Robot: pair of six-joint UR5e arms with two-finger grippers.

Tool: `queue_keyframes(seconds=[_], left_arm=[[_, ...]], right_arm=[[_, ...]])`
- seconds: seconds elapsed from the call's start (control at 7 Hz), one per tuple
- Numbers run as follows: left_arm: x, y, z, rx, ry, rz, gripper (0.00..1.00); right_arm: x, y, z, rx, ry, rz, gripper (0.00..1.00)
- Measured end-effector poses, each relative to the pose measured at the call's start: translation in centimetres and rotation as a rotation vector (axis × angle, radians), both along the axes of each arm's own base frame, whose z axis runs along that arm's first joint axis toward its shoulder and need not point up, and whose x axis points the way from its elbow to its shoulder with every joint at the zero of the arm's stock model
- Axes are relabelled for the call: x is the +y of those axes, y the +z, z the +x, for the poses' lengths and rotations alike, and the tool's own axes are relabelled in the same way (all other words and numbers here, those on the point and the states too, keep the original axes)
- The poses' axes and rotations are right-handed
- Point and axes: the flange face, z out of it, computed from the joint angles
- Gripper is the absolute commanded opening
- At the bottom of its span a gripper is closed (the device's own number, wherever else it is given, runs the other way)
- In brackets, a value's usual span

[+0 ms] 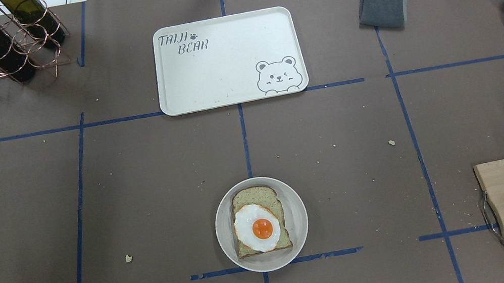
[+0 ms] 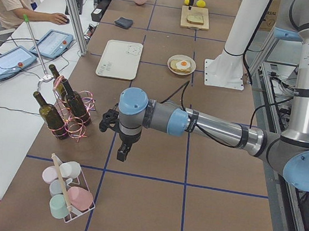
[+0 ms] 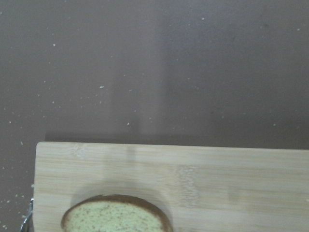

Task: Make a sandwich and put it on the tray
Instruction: 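Move the right gripper toward the bread slice on the wooden board, then lower the right gripper and grasp the bread slice on the board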

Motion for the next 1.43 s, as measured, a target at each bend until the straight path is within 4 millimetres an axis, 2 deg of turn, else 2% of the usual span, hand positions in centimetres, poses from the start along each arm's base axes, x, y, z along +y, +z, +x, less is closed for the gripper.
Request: queue_keyframes(seconds=[0.29,0.57,0.86,1.14,1.43], left_arm=[[0.0,0.0,0.0,0.0,0.0,0.001,1.0],[0.0,-0.1,0.0,0.0,0.0,0.002,1.0],[-0.2,-0.3,0.0,0.0,-0.001,0.005,1.0],[-0.3,-0.4,0.0,0.0,-0.001,0.008,1.0],[-0.2,-0.6,0.0,-0.001,-0.001,0.012,1.0]], right_arm=[[1.1,0.1,-2.4,-0.001,-0.014,-0.015,0.76],[1.9,1.2,-3.1,0.015,-0.037,-0.023,0.7],[3.0,2.3,-2.5,0.018,-0.052,-0.024,0.59],[3.7,2.6,-2.1,0.004,-0.061,-0.013,0.59],[3.7,2.5,-2.5,-0.005,-0.074,-0.006,0.59]])
